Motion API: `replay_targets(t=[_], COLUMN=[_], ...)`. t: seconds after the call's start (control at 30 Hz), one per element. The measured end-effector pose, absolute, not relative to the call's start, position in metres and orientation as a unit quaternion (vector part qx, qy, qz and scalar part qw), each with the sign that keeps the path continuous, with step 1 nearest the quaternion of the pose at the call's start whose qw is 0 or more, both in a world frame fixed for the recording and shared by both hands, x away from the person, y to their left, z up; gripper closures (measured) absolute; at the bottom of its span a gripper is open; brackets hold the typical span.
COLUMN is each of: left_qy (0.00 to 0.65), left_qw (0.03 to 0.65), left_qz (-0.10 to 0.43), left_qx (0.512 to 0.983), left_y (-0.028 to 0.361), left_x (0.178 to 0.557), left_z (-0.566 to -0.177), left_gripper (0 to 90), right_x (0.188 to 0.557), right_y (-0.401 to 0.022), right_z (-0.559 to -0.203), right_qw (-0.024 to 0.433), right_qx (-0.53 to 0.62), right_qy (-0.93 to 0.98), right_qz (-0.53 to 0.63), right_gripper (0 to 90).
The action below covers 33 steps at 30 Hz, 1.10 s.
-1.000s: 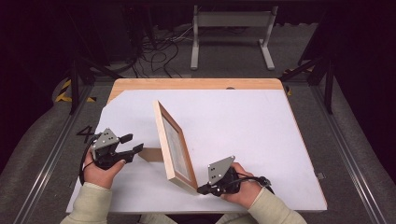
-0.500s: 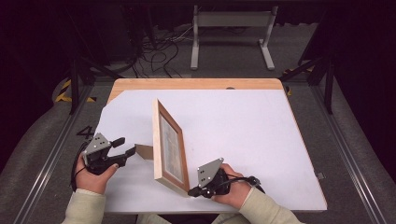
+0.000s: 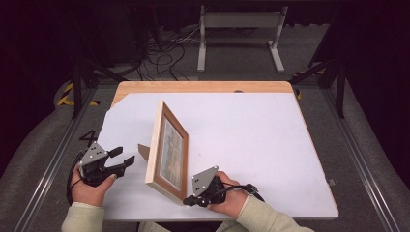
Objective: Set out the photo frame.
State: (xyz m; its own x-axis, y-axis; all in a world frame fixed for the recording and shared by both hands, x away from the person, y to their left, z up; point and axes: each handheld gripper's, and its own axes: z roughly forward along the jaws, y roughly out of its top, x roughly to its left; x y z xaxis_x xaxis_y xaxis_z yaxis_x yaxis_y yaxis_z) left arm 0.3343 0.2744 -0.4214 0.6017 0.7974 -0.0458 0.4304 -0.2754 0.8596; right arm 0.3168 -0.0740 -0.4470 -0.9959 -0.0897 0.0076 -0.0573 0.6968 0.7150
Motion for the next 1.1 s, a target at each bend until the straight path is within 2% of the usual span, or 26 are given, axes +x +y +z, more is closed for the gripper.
replay_targets(t=[1.1], left_qy=[0.417], left_qw=[0.445], left_qz=[0.211], left_qx=[0.764], left_y=[0.289], left_x=[0.318], left_z=[-0.425], left_gripper=[40.3], right_x=[0.328], right_y=[-0.018], right_z=[-0.465], right_qw=[-0.015], right_qx=[0.025], right_qy=[-0.917], right_qz=[-0.398], right_gripper=[90.0])
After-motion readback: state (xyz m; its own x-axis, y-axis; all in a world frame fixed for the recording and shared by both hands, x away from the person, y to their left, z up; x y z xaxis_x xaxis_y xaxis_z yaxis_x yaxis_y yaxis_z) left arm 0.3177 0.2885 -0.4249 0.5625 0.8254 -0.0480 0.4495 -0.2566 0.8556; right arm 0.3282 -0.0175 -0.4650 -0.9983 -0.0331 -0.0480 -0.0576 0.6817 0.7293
